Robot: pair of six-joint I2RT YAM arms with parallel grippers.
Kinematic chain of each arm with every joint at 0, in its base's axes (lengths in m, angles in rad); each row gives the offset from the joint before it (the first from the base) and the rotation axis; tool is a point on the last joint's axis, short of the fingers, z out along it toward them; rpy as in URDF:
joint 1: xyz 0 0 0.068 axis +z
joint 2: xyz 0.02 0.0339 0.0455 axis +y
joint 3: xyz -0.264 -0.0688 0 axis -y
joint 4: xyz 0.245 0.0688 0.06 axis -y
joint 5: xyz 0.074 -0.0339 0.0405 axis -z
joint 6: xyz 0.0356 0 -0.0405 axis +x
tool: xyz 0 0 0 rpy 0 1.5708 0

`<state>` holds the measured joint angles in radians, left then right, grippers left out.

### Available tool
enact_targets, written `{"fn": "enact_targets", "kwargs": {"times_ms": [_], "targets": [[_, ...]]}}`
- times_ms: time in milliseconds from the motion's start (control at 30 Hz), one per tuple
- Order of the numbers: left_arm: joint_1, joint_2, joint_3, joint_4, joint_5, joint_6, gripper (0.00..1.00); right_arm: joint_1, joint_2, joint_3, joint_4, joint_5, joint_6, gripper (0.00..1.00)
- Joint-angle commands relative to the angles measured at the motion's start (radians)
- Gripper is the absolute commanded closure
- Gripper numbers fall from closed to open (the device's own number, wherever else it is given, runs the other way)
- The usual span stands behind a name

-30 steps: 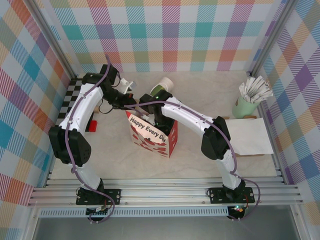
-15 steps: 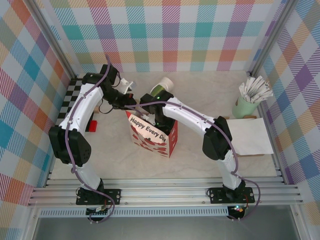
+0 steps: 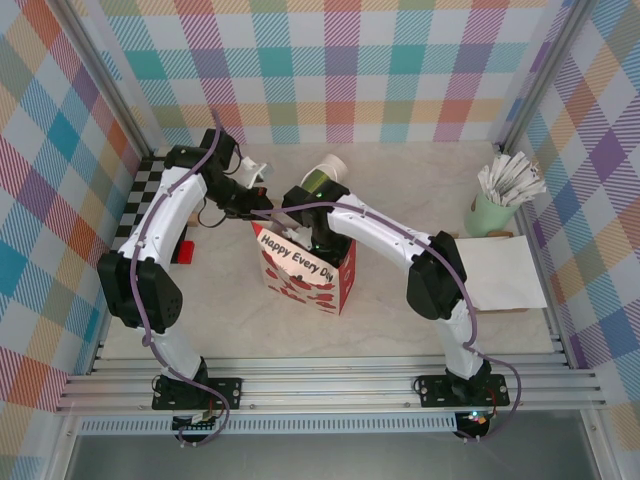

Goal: Pack the takeout coffee

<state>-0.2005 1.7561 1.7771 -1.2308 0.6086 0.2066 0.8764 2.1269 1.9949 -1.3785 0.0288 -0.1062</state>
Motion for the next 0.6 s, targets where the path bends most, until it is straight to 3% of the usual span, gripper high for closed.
{"fn": "enact_targets", "kwargs": {"times_ms": [0,567], "targets": [[0.007,-0.008,0.009,0.010,0.010,0.019,1.00,0.002,0.103,-0.083,0.001,0.033,-0.027,0.46],[0.009,0.002,0.017,0.004,0.013,0.027,1.00,0.001,0.130,-0.100,0.000,0.009,-0.021,0.47]]}}
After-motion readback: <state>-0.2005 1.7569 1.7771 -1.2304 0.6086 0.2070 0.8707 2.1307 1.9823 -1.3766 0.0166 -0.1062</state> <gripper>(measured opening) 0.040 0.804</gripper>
